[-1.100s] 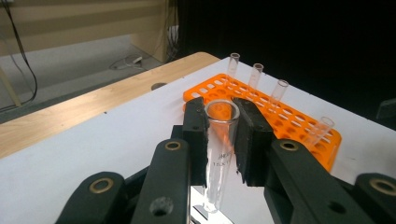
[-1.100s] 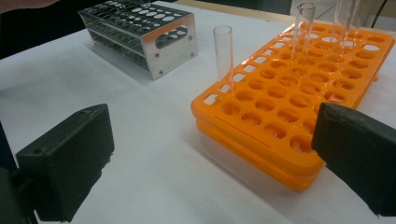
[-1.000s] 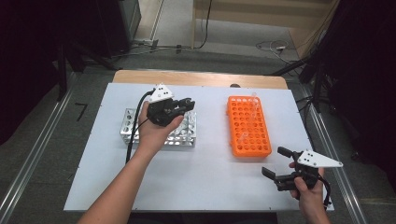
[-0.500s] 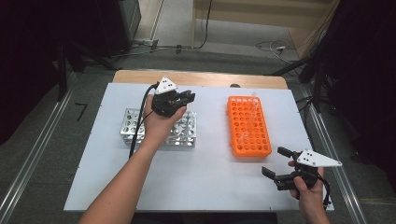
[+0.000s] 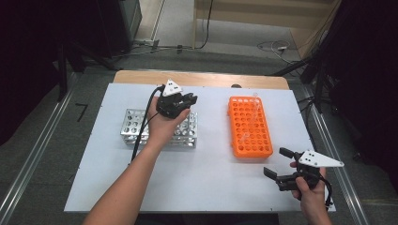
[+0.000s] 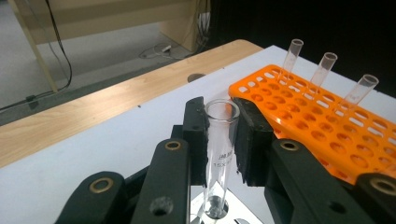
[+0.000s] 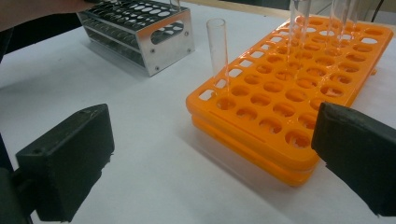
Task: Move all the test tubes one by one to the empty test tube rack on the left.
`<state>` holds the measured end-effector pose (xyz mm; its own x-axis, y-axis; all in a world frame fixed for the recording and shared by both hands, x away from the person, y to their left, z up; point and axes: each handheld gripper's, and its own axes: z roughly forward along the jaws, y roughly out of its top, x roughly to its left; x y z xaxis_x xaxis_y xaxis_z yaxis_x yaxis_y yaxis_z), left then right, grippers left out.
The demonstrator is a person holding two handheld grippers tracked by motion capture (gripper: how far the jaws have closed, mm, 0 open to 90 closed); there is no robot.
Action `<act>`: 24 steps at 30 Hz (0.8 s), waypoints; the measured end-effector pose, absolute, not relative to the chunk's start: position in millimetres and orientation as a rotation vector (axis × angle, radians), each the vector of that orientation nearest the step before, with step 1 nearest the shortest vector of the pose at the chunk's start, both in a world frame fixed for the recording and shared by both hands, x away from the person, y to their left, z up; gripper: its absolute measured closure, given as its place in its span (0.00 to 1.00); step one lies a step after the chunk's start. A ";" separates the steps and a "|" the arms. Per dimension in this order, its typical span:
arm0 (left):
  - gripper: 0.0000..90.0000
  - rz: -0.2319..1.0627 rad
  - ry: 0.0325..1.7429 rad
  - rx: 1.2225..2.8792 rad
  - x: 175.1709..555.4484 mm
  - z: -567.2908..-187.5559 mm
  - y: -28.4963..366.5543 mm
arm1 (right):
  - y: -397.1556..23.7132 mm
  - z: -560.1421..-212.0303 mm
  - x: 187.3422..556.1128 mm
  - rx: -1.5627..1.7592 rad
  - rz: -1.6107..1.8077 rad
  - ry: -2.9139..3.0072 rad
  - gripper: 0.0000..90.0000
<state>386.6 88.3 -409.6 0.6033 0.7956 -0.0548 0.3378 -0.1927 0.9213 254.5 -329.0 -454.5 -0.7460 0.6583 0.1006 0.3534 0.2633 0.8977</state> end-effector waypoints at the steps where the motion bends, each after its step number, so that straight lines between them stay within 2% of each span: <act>1: 0.84 0.548 0.923 1.793 386.2 -410.9 87.3 | -329.0 -454.5 254.4 0.931 1.477 2.244 0.00; 18: 0.84 0.540 0.945 1.877 386.9 -429.6 82.6 | -327.8 -455.7 255.0 0.931 1.468 2.243 0.00; 24: 0.84 0.501 0.972 1.910 388.3 -432.3 81.5 | -327.4 -455.6 254.6 0.938 1.468 2.242 0.00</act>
